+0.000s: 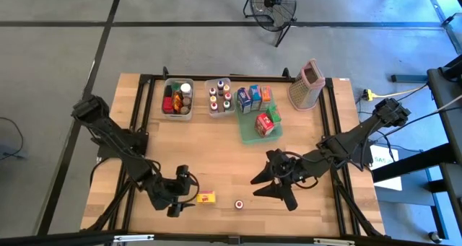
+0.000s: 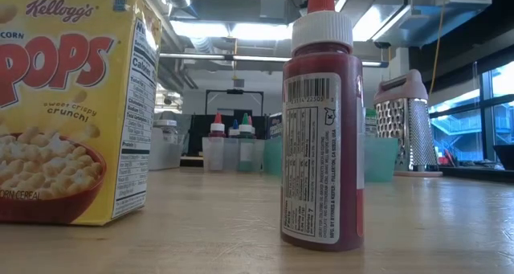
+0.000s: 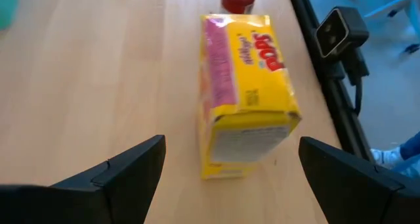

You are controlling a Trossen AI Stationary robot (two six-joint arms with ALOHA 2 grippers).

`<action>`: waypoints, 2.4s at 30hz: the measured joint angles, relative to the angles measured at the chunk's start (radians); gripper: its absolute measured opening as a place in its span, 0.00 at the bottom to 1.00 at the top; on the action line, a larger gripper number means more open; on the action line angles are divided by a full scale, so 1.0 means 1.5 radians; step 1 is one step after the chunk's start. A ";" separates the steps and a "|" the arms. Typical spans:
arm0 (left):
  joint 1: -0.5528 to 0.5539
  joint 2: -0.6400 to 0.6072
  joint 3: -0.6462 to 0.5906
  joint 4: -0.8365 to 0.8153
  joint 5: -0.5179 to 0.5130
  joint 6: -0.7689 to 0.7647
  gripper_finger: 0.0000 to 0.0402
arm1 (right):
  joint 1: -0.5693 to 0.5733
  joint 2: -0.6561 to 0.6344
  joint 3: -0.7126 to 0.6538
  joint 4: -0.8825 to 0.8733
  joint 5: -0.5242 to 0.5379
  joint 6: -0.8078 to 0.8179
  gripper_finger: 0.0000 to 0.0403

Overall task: Pick & Place Kitchen Items
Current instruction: Put the yellow cereal box into the blue bin

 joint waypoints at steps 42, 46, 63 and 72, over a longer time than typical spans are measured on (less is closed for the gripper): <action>0.003 0.075 0.000 0.089 -0.046 0.025 0.27 | 0.002 0.053 0.001 0.081 0.029 -0.163 0.50; 0.003 0.045 0.010 0.075 -0.037 0.025 0.25 | 0.002 0.053 0.000 0.081 0.030 -0.175 0.50; 0.098 -0.159 0.152 -0.111 -0.030 0.147 0.25 | -0.026 0.053 0.000 0.084 0.127 -0.237 0.72; 0.202 -0.132 0.288 -0.198 0.011 0.308 0.25 | -0.086 0.052 0.000 0.067 0.130 -0.278 0.78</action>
